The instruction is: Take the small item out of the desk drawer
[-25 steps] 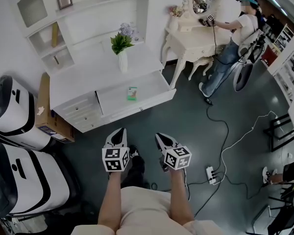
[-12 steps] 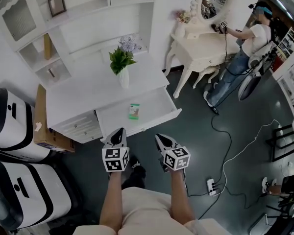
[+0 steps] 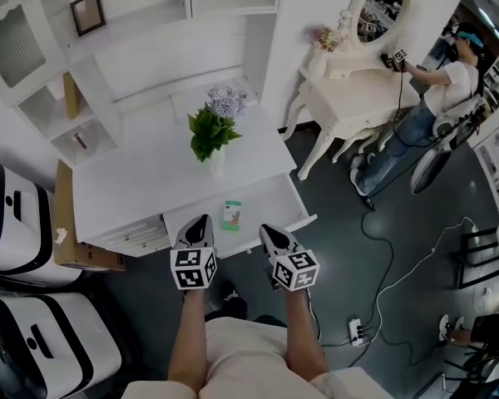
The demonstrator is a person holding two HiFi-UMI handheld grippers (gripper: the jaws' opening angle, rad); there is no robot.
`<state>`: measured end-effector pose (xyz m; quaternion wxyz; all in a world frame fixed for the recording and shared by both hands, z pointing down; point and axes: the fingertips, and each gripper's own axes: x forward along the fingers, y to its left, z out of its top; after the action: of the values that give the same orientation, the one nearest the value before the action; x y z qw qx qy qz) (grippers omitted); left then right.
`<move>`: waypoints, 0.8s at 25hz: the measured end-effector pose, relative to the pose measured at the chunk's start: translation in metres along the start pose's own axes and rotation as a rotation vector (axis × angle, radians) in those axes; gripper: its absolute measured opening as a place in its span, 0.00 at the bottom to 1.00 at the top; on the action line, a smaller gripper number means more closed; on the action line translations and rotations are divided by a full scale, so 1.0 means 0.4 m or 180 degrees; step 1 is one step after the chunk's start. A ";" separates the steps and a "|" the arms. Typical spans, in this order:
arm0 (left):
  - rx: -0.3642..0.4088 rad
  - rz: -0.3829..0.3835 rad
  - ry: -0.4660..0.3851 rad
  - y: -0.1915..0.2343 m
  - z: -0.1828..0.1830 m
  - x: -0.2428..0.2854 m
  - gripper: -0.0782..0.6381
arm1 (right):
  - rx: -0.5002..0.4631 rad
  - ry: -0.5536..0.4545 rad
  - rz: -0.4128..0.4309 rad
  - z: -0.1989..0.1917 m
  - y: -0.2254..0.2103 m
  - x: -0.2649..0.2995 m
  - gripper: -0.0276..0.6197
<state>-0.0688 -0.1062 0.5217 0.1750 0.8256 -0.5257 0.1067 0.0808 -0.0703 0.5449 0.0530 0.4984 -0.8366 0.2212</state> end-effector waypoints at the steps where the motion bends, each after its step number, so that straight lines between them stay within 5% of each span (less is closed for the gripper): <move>1: -0.0013 0.0015 0.0008 0.015 0.004 0.017 0.13 | -0.0020 -0.0011 0.0006 0.008 -0.004 0.018 0.08; 20: -0.0107 0.0392 0.0160 0.134 0.045 0.158 0.13 | -0.0186 0.0487 0.0382 0.049 -0.056 0.259 0.08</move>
<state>-0.0906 -0.1865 0.5375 0.1951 0.7857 -0.5727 0.1291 0.0510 -0.1716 0.5665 0.1179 0.4273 -0.8645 0.2370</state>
